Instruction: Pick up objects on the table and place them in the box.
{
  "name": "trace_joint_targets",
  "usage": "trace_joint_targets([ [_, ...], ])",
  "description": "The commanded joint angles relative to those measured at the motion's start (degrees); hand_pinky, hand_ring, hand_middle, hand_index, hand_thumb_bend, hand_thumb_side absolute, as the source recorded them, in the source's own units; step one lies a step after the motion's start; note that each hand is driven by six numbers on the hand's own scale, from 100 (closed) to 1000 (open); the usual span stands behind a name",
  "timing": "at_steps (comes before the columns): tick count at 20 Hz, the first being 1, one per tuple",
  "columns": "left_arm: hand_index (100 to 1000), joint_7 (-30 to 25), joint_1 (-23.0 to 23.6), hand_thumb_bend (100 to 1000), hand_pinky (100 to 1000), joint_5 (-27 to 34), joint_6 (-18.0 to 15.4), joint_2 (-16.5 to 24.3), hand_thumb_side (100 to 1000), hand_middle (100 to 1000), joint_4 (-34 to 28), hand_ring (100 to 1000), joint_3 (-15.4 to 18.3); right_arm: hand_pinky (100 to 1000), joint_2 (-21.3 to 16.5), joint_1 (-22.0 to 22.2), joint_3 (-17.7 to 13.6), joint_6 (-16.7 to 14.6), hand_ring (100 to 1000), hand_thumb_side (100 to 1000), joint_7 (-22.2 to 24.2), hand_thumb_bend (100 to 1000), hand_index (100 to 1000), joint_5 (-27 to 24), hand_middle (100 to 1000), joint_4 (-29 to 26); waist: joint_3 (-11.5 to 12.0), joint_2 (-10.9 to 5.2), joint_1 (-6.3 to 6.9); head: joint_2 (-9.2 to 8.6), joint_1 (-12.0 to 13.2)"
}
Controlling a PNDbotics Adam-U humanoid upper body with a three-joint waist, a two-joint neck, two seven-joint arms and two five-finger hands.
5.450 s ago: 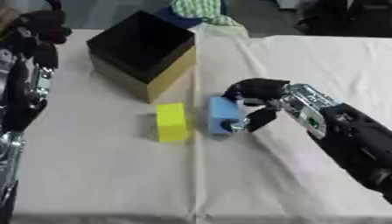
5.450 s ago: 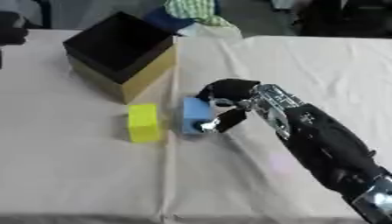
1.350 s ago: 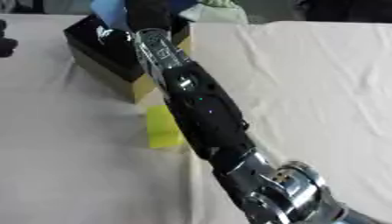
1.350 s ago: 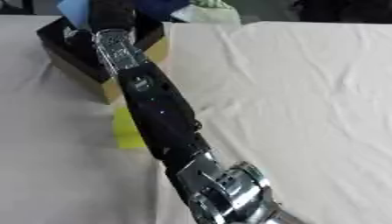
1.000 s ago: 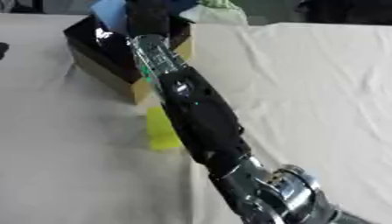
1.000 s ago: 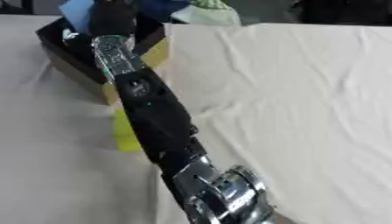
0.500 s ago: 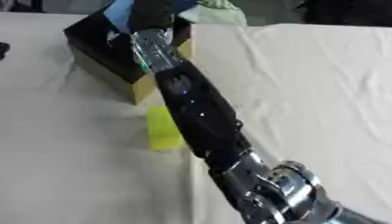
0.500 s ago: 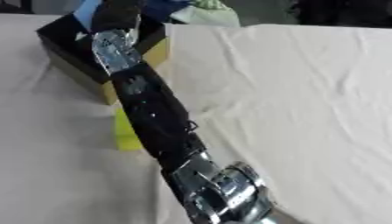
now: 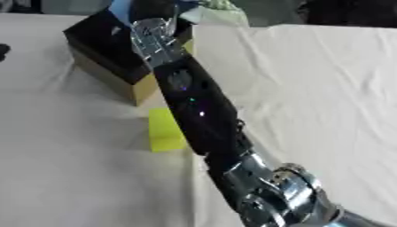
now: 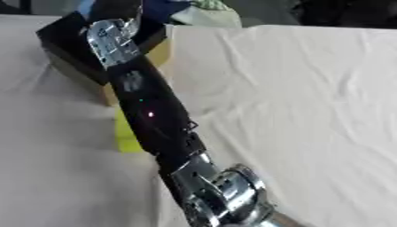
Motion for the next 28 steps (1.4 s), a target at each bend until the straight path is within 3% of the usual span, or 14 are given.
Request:
trace_joint_targets([
  [1,825,-0.3,-0.5,100,759,-0.1,0.0,1.3,859,801,-0.8,756,0.2,974,-0.2,-1.1,0.1,2.0,1000,1000,-2.2,582,990,-0.7,903,-1.8,-0.1,-1.33,0.55,0.31,0.0],
  [5,824,-0.5,-0.4,100,759,-0.2,0.2,1.3,858,801,-0.8,755,0.2,978,-0.1,-1.1,0.5,2.5,1000,1000,-3.0,454,993,-0.8,906,-0.8,-0.2,-1.30,0.62,0.37,0.1],
  [6,824,-0.5,-0.4,100,759,-0.3,0.2,1.3,858,801,-0.8,755,0.2,978,-0.4,-1.1,0.5,2.0,1000,993,-2.7,311,995,-1.3,906,-0.6,-0.2,-1.32,0.64,0.43,0.1],
  [8,824,-0.4,-0.4,100,760,-0.2,0.2,1.4,858,801,-0.8,755,0.2,978,-1.4,-1.5,0.7,1.0,1000,954,-2.2,280,995,-2.7,902,-0.3,-0.2,-1.37,0.67,0.51,0.1],
  [12,824,-0.3,-0.5,100,760,-0.2,0.1,1.5,856,801,-0.8,755,0.2,971,-2.5,-2.0,1.1,0.7,1000,1000,-2.4,288,993,-4.6,893,0.1,-0.3,-1.43,0.76,0.56,0.0],
  [15,824,-0.1,-0.6,100,759,-0.1,0.1,1.6,855,800,-0.8,754,0.2,941,-2.7,-2.2,1.4,0.4,1000,1000,-4.1,190,985,-6.7,854,-1.0,-0.4,-1.43,0.86,0.86,0.1],
  [16,824,-0.1,-0.6,100,759,-0.1,0.0,1.7,855,800,-0.8,754,0.2,923,-2.9,-2.3,1.6,0.0,987,1000,-5.1,100,970,-8.1,827,-1.9,-0.5,-1.46,0.89,1.06,0.2],
  [22,828,0.0,-1.1,100,760,-0.5,-0.2,4.1,851,798,-0.8,755,-0.4,883,-6.6,-3.7,3.8,-2.6,923,1000,-14.2,100,914,-22.3,761,-7.3,-1.1,-1.90,1.12,2.44,1.3],
  [28,837,1.4,-2.3,100,759,-3.4,1.5,9.6,853,790,-0.8,757,-1.8,880,-14.3,-4.3,7.7,-5.5,932,1000,-21.5,100,899,-36.9,750,-8.2,-2.2,-2.54,1.55,3.71,2.8],
])
